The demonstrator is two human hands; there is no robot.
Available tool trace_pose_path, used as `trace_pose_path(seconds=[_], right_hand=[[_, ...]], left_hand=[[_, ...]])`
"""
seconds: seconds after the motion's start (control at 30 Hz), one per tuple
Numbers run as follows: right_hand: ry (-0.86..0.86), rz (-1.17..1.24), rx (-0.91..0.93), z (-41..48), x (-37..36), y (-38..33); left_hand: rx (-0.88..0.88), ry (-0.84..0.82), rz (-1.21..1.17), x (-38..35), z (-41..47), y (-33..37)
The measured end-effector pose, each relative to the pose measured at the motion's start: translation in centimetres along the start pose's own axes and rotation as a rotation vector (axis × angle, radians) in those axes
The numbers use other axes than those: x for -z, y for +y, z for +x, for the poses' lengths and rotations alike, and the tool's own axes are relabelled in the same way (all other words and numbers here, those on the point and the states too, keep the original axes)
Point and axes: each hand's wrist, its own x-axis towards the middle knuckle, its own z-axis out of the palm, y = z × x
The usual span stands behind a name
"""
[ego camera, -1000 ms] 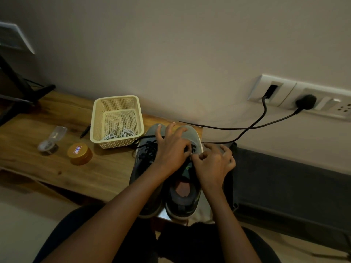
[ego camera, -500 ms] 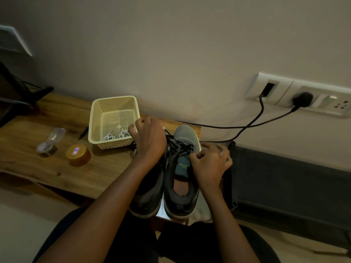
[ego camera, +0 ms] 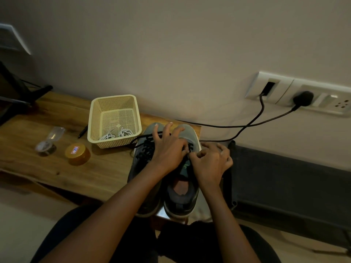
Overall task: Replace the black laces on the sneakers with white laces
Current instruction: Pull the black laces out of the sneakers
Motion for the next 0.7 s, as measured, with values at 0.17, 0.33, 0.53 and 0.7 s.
trace_pose_path(seconds=[0.17, 0.33, 0.53, 0.7], right_hand=[[0.005, -0.009, -0.02, 0.0, 0.0, 0.1], [-0.01, 0.004, -0.022, 0.0, -0.1, 0.0], [0.009, 0.04, -0.024, 0.0, -0.2, 0.0], [0.004, 0.077, -0.043, -0.1, 0.0, -0.3]], left_hand=[[0.106, 0.076, -0.031, 0.6, 0.4, -1.0], [0.348, 0.156, -0.094, 1.6, 0.8, -3.1], [0.084, 0.213, -0.192, 0.7, 0.3, -2.0], [-0.05, 0.001, -0.007, -0.3, -0.3, -0.3]])
